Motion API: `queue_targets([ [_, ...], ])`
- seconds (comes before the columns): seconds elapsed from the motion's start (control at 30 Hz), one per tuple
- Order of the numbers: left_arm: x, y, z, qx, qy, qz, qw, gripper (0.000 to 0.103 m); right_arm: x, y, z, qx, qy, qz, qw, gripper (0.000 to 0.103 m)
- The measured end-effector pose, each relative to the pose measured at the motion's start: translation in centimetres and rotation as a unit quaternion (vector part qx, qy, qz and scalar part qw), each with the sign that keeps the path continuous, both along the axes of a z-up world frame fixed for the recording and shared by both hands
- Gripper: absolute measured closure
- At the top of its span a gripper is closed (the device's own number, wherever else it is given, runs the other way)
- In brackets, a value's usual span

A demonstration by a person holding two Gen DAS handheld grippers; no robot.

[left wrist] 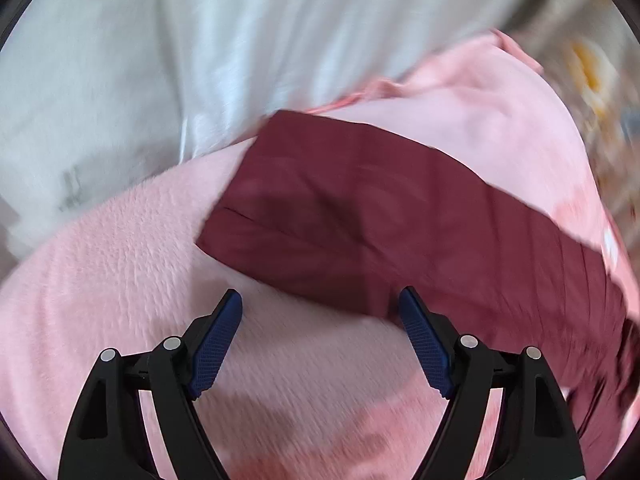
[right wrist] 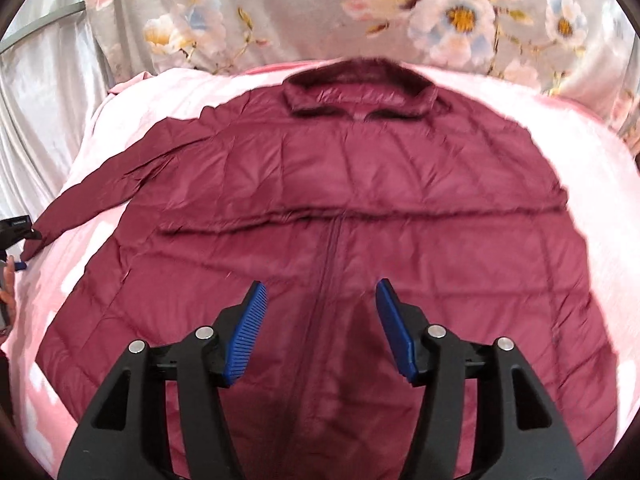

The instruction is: Fold large clothes

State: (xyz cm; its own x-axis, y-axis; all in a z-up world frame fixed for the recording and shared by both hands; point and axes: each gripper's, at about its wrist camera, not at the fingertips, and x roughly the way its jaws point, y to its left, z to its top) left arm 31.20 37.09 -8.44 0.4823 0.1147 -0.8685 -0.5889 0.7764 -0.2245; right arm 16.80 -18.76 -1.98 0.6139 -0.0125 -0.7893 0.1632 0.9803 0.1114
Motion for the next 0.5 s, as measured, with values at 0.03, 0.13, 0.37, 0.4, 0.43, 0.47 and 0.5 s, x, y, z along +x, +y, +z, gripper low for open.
queue_targets([
  [0.03,0.0,0.5,-0.2,-0.012,-0.003,0.008,0.9999,0.026,0.1,0.1,-0.1,-0.002,0.002,-0.002,1.000,0.048],
  [0.13,1.0,-0.1,0.4,0.006,-0.005,0.005,1.0000,0.057,0.2,0.2,-0.4,-0.004,0.008,-0.006,1.000,0.048],
  [0.37,3.4,-9.4,7.1,0.083,-0.066,-0.092,0.9901,0.101,-0.5,-0.8,0.1,-0.002,0.003,-0.026,1.000,0.048],
  [0.4,3.3,-11.0,8.5,0.089,-0.082,-0.108,0.9868,0.102,-0.6,-1.0,0.2,-0.004,0.001,-0.028,1.000,0.048],
  [0.43,3.1,-12.7,10.1,0.092,-0.102,-0.126,0.9825,0.102,-0.7,-1.2,0.4,-0.009,0.001,-0.032,0.999,0.048],
  [0.47,2.7,-15.5,12.2,0.093,-0.127,-0.154,0.9754,0.102,-0.8,-1.4,0.5,-0.012,-0.001,-0.035,0.999,0.048],
  [0.5,2.5,-17.5,13.6,0.094,-0.143,-0.173,0.9699,0.102,-1.0,-1.7,0.7,-0.014,-0.004,-0.039,0.999,0.048],
])
